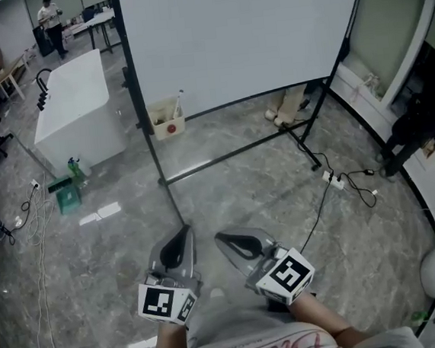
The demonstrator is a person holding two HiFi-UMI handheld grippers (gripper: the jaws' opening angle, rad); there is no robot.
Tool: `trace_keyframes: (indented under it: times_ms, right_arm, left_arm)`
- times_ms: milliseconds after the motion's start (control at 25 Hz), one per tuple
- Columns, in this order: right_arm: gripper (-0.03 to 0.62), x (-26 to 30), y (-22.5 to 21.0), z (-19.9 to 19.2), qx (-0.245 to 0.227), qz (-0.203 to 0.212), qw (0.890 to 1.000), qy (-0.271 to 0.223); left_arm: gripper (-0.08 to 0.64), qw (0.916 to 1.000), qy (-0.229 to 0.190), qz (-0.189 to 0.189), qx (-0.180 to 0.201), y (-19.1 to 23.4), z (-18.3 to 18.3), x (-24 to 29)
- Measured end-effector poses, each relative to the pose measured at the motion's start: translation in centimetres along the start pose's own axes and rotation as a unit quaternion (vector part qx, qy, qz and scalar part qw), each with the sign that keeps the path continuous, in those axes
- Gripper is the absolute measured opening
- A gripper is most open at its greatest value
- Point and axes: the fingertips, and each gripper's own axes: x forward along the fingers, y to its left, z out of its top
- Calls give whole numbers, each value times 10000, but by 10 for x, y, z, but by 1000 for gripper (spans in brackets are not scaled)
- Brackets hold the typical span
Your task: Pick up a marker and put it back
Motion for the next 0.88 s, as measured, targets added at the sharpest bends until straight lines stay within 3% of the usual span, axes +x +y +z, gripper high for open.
trace_keyframes:
  times_ms: [400, 560, 880]
  right_arm:
    - [2, 35, -43, 0, 131, -33, 9998, -153]
    - [2, 51, -76, -8, 236, -72, 9997, -49]
    - [2, 98, -154, 12, 259, 73, 9995, -163]
  left_arm:
    - [-2, 9998, 181, 16, -74, 35, -14, 40]
    - [-2, 9997, 236, 43, -60, 49, -20, 68]
    - [-1, 9993, 273, 234, 32, 91, -11, 142]
